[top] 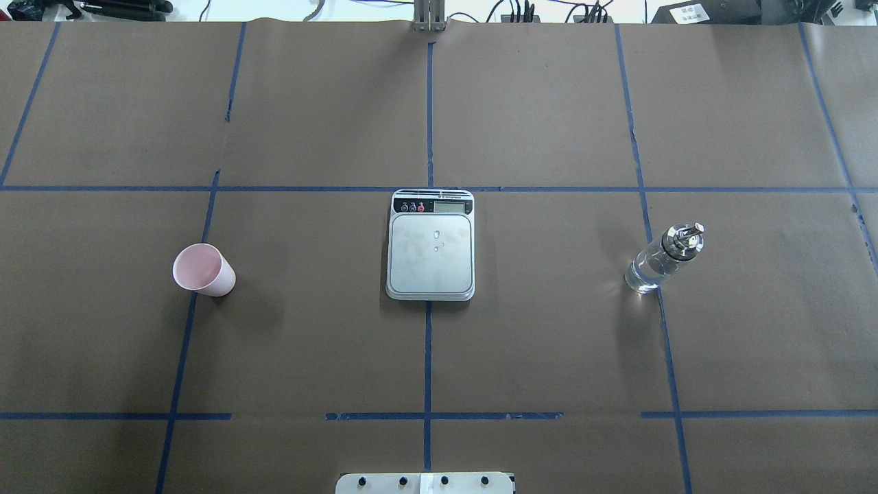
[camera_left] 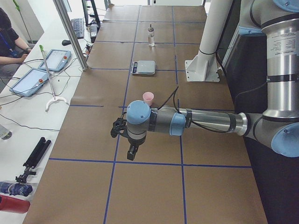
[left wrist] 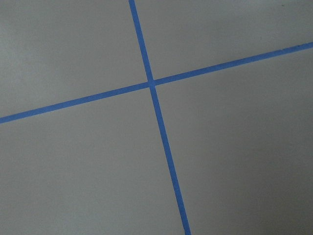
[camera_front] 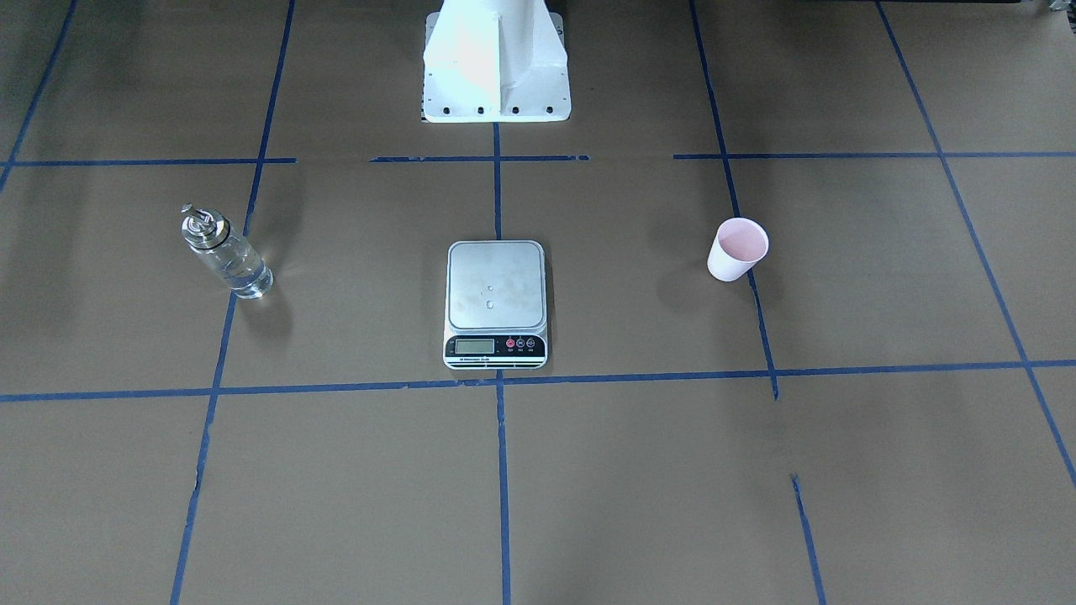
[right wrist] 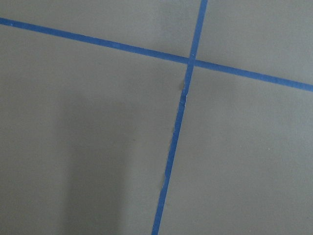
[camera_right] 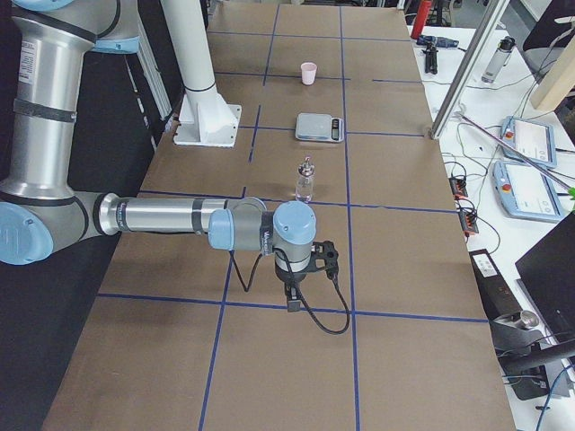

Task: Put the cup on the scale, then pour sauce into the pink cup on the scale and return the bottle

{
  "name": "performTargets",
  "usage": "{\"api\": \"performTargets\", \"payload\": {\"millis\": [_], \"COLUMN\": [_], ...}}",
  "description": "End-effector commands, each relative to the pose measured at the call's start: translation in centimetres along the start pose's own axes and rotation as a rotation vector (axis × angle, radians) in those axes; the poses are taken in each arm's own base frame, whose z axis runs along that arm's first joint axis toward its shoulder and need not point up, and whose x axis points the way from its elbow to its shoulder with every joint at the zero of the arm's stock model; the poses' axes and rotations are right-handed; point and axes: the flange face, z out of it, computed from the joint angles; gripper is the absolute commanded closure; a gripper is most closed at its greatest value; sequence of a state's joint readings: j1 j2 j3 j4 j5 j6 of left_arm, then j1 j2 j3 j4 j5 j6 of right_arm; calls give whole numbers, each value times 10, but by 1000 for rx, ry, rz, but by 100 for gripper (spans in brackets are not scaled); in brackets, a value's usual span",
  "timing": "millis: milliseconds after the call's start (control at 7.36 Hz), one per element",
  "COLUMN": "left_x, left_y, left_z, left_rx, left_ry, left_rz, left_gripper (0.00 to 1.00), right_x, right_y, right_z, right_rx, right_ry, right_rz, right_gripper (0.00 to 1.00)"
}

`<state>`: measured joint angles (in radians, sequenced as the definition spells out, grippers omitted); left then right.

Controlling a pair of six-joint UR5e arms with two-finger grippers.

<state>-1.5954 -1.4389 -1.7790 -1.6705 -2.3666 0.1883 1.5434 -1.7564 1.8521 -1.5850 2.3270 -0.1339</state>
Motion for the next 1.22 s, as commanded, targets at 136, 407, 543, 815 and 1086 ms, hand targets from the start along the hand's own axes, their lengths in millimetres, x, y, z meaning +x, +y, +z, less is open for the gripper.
{"api": "performTargets", "payload": {"millis": [136, 407, 543, 815, 1086], "left_x": [13, 30, 39, 27, 45], "left_y": [-34, -58, -74, -88, -85], "left_z": [-17, -39, -49, -39, -36], "left_rx": [114, 211, 299, 354, 377], "left_ry": [-23, -40, -55, -42, 30], "left_rz": [118, 217, 309, 302, 297], "left_gripper": [0, 0, 0, 0, 0], "right_x": [-21, -9, -14, -26, -25], "right_y": [-44, -54, -58, -66, -62], "right_z": [-22, -8, -12, -22, -21], "right_rx": [136, 145, 154, 178, 174], "right_ry": [17, -18, -43, -79, -79], "right_rz": [-143, -138, -144, -167, -164], "right_gripper": [0, 0, 0, 0, 0]}}
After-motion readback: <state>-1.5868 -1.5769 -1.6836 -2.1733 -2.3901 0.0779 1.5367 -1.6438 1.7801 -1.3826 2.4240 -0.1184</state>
